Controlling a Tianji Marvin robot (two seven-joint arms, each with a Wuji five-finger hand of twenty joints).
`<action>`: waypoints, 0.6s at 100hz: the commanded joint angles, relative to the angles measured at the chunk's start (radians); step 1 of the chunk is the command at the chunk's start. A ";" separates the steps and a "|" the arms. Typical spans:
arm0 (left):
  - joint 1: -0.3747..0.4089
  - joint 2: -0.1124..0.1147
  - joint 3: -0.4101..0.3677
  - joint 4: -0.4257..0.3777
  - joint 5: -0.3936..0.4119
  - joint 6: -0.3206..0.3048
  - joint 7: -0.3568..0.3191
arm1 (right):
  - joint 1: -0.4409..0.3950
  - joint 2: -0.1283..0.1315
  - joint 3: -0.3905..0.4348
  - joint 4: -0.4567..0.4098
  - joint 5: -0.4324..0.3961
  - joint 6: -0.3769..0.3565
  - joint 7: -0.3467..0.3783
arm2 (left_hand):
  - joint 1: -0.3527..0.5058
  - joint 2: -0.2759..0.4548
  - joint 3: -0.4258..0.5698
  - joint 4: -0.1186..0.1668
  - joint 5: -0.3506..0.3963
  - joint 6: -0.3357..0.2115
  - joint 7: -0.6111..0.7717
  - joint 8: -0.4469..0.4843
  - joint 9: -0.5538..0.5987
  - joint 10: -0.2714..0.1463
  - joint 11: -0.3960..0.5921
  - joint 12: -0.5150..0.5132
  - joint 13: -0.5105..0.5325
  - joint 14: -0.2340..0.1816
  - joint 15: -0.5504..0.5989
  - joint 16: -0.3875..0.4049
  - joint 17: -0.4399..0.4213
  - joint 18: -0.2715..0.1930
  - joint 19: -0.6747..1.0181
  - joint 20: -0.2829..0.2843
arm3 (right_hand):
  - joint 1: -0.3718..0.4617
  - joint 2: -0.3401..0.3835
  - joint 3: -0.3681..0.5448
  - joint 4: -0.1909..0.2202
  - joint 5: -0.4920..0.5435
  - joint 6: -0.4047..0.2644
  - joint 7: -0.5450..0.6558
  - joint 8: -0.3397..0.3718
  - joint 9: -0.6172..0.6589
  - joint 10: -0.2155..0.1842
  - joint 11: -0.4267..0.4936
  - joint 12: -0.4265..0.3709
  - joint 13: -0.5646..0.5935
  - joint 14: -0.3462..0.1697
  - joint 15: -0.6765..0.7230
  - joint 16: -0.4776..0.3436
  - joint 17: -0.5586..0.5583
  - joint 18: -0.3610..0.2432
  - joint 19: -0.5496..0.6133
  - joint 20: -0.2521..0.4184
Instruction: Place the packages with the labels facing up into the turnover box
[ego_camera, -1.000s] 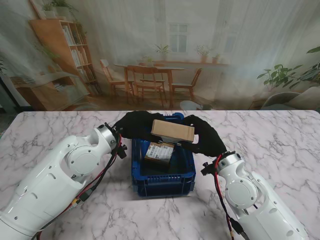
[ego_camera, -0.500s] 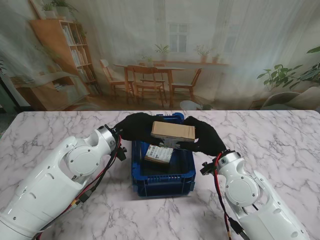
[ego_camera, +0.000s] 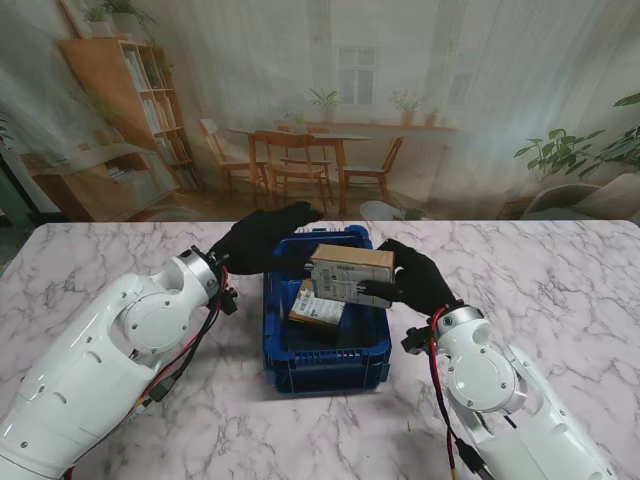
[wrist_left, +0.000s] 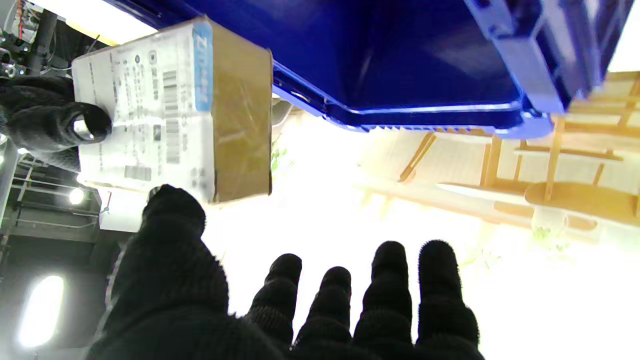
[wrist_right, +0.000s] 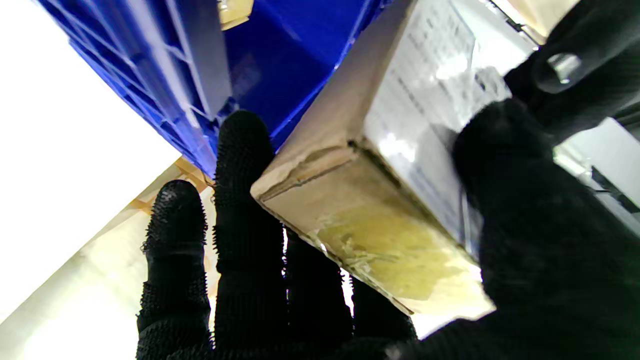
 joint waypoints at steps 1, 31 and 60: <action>-0.002 0.006 -0.009 0.009 0.014 -0.027 -0.011 | 0.008 -0.005 -0.007 -0.001 0.005 0.031 -0.002 | -0.032 0.019 0.003 0.023 -0.042 -0.021 -0.026 -0.017 -0.064 -0.011 -0.024 -0.028 -0.037 -0.024 -0.032 -0.024 -0.022 -0.033 -0.039 -0.019 | 0.230 0.163 0.171 0.058 0.043 -0.104 0.053 0.005 0.120 -0.057 0.155 0.012 0.053 -0.052 0.080 0.018 0.002 -0.011 0.027 0.019; -0.019 0.016 0.009 0.013 0.127 -0.105 0.014 | 0.070 -0.024 -0.031 0.000 0.078 0.168 -0.014 | -0.103 -0.029 0.006 0.020 -0.057 0.024 -0.069 -0.067 -0.106 0.026 -0.071 -0.108 -0.107 -0.046 -0.046 -0.105 -0.049 -0.092 -0.108 -0.079 | 0.263 0.190 0.154 0.064 0.029 -0.060 0.053 -0.003 0.124 -0.049 0.169 -0.024 0.061 -0.036 0.078 0.000 -0.003 -0.009 0.029 0.023; -0.057 0.011 0.082 0.026 0.214 -0.082 0.080 | 0.093 -0.037 -0.047 -0.017 0.109 0.225 -0.036 | -0.205 -0.177 0.007 0.014 -0.124 0.157 -0.098 -0.140 -0.156 0.113 -0.135 -0.228 -0.214 -0.061 -0.060 -0.195 -0.091 -0.153 -0.155 -0.152 | 0.278 0.204 0.148 0.067 0.013 -0.034 0.058 -0.009 0.118 -0.044 0.172 -0.038 0.057 -0.029 0.072 -0.008 -0.012 -0.010 0.024 0.023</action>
